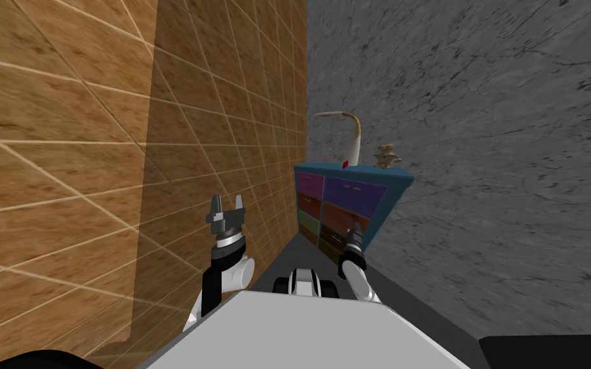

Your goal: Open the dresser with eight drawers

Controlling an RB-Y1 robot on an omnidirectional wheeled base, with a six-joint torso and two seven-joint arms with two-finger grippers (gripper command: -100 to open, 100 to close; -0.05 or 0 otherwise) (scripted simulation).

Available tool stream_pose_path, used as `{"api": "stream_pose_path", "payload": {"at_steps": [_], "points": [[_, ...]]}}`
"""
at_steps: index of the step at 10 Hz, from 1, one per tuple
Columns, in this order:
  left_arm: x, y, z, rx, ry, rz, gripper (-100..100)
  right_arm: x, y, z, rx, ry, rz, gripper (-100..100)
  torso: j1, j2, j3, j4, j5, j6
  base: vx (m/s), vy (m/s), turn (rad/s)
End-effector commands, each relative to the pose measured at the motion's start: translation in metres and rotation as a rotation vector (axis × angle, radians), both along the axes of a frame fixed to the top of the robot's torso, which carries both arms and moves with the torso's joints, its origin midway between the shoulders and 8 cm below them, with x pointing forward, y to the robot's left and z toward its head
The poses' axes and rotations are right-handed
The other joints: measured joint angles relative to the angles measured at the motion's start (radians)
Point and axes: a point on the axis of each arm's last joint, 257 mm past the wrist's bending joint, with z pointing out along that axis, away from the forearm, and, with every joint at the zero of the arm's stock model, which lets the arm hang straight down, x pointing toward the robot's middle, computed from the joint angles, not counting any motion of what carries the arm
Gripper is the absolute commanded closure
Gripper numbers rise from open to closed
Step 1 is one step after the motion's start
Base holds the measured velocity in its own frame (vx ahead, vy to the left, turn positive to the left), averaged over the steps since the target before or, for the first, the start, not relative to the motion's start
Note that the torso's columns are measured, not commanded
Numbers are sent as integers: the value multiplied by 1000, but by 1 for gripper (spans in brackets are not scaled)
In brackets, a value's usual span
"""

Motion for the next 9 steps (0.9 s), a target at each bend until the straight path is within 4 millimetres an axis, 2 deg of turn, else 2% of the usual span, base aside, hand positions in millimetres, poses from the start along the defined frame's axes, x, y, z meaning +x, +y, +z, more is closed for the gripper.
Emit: {"api": "stream_pose_path", "payload": {"at_steps": [1,7,9], "points": [[0,0,0,0,0,0,0,-6,2,0,-76,12,-14,-100,0,-1,0,0,0,0,58,10,9],[0,0,0,0,0,0,0,-25,10,3,-258,35,-38,-100,0,-1,-1,0,0,0,64,11,18],[0,0,0,0,0,0,0,-19,2,7,-246,30,-14,-100,-1,1,1,0,0,0,44,23,-70]]}}
